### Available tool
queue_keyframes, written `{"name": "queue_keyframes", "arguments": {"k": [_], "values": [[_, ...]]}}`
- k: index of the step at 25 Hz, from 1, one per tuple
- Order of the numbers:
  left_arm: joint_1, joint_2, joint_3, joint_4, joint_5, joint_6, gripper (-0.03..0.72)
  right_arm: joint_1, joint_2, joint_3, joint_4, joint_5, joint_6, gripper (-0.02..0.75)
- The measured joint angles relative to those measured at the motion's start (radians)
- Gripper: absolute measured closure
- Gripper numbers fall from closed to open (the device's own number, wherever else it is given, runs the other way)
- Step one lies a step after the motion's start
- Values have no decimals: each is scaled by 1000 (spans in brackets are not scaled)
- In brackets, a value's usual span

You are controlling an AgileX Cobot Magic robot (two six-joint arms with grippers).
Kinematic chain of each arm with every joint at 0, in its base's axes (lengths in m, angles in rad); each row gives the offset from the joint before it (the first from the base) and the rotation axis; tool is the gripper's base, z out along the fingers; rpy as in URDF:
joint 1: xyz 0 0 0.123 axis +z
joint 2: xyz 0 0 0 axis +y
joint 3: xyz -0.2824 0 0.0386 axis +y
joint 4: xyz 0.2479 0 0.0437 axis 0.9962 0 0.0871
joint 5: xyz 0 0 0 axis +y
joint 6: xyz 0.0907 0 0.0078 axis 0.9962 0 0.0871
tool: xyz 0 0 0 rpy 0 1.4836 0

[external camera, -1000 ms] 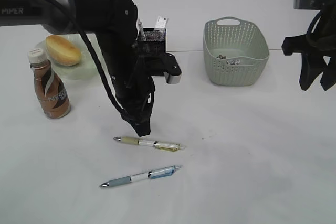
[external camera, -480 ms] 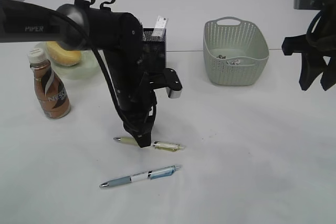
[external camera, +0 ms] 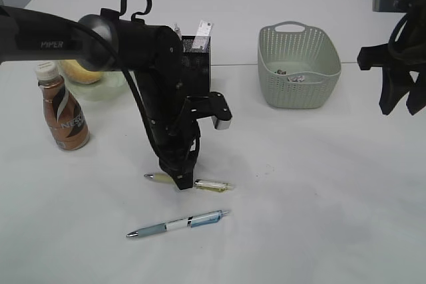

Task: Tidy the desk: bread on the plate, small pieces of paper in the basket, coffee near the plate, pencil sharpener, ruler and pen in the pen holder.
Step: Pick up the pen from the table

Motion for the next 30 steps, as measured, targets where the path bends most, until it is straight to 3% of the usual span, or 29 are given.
{"name": "queue_keyframes", "arguments": {"k": [14,22,26,30], "values": [[0,11,0,-4,-11,1,435,0,0,0,0,0,0,455],[0,12,0,-6,-11,2,595,0,0,0,0,0,0,455],[0,12,0,-6,-17,-17,628,0,0,0,0,0,0,455],[0,12,0,-6,-39,-136,629,0,0,0,0,0,0,455]]}}
